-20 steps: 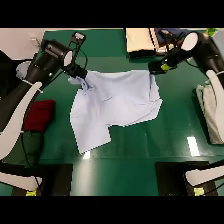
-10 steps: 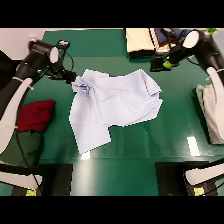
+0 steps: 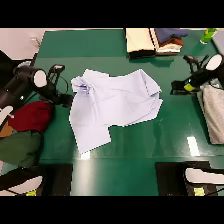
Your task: Fold the shirts.
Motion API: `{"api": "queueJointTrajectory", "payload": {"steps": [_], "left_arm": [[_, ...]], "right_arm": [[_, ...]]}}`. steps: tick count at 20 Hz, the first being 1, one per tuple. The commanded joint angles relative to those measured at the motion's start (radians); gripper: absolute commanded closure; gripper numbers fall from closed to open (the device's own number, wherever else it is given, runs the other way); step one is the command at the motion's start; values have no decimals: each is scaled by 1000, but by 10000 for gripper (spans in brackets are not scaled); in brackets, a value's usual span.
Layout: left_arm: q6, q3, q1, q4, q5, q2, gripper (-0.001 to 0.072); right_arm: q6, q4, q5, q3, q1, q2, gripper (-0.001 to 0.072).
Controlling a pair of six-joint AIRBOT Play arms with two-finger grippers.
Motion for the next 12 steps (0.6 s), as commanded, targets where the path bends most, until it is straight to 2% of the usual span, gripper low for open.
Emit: {"api": "queueJointTrajectory", "payload": {"steps": [1,12], "left_arm": [[-17,-91,1,-107,57,41,168],[-16,-92,1,-117,63,41,168]], "right_arm": [[-1,5,-48,-104,-10,-15,407],[37,43,-172,-103,57,-122,408]]}}
